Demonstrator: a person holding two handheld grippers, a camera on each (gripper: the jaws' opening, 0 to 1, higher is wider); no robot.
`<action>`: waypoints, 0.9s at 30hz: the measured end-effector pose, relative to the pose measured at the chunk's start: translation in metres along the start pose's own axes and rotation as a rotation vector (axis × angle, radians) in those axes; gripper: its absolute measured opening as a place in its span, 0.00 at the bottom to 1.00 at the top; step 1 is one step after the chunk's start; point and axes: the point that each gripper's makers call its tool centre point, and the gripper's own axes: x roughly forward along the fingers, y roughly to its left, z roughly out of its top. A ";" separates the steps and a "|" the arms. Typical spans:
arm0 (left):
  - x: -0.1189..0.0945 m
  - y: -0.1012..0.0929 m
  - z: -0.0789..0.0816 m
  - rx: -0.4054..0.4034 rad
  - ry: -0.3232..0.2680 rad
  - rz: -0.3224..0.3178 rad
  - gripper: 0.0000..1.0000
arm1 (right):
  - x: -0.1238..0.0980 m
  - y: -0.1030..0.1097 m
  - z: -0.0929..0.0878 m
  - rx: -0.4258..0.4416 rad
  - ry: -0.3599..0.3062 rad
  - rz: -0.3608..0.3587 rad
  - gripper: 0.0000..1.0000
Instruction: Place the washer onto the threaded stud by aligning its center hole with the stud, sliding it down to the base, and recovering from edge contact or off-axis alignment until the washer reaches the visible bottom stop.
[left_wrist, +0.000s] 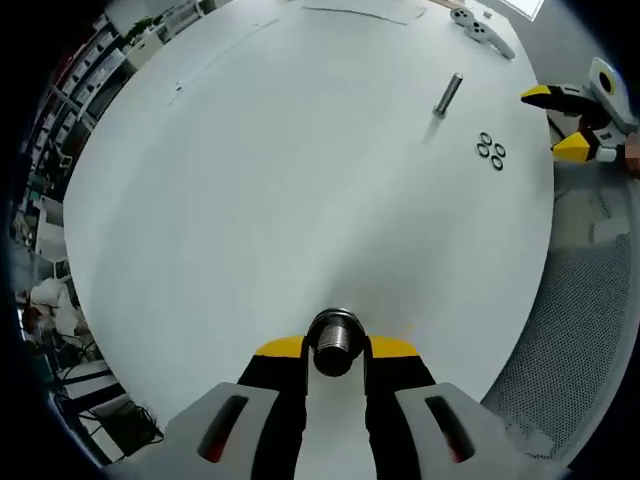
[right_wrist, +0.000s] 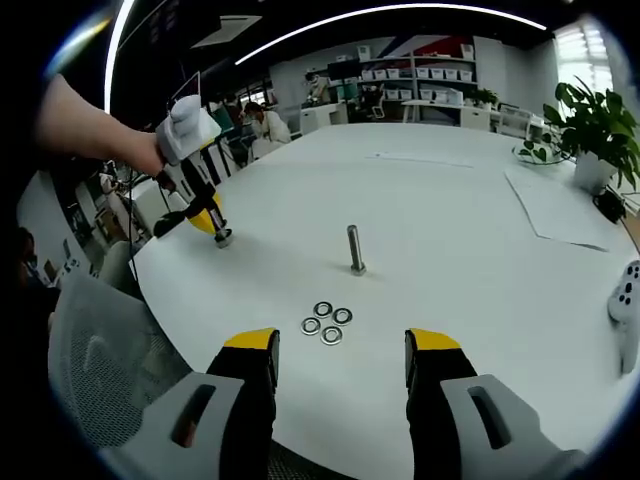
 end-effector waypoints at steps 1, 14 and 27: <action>0.001 0.000 0.001 0.003 -0.003 0.000 0.19 | 0.000 0.000 0.000 0.000 0.000 0.000 0.53; 0.012 -0.001 -0.003 0.041 0.012 0.010 0.19 | 0.000 0.000 0.000 0.000 0.000 -0.001 0.53; 0.014 0.000 -0.003 0.025 -0.032 0.009 0.21 | 0.000 0.000 0.000 0.001 0.000 -0.002 0.53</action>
